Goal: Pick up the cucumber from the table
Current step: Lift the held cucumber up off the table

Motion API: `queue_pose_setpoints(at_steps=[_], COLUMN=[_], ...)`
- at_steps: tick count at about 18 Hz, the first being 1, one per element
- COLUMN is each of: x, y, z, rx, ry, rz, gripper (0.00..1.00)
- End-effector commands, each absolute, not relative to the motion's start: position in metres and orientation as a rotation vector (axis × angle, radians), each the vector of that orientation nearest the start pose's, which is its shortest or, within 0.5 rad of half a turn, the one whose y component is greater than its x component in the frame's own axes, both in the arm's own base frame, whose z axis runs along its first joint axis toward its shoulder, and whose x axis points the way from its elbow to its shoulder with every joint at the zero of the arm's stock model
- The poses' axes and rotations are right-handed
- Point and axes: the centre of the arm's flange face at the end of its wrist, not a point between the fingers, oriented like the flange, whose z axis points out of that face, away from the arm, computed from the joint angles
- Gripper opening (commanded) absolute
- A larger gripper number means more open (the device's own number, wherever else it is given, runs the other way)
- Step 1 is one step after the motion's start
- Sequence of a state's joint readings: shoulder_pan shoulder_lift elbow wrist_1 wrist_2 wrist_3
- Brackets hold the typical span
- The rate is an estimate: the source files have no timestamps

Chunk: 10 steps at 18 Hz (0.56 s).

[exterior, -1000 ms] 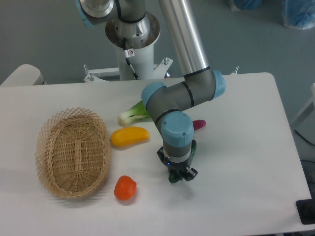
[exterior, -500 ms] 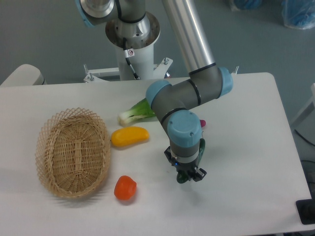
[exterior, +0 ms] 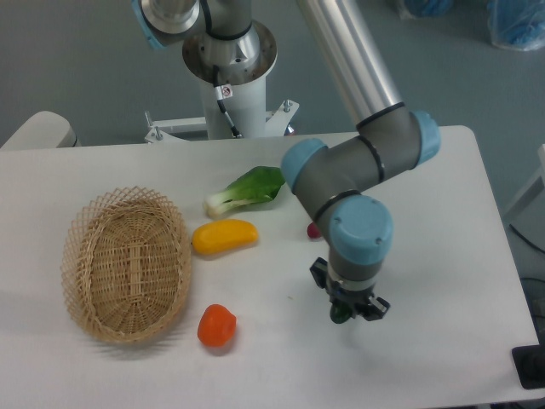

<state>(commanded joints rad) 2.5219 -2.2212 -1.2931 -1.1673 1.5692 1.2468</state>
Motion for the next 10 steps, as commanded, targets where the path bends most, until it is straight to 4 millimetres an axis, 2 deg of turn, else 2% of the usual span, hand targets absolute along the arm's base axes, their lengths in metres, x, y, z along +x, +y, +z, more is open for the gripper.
queue_pose_setpoints(at_steps=[5,8,10], x=[-0.5108,-0.5098,-0.5087], y=[0.5298,0.5287,0.5279], z=[0.26,0.2609,0.2595], rx=[-3.095,-3.074,-3.071], ry=[0.508,0.638,0.657], rz=[0.047,0.054,0.052], gripper=[0.12,0.12,0.12])
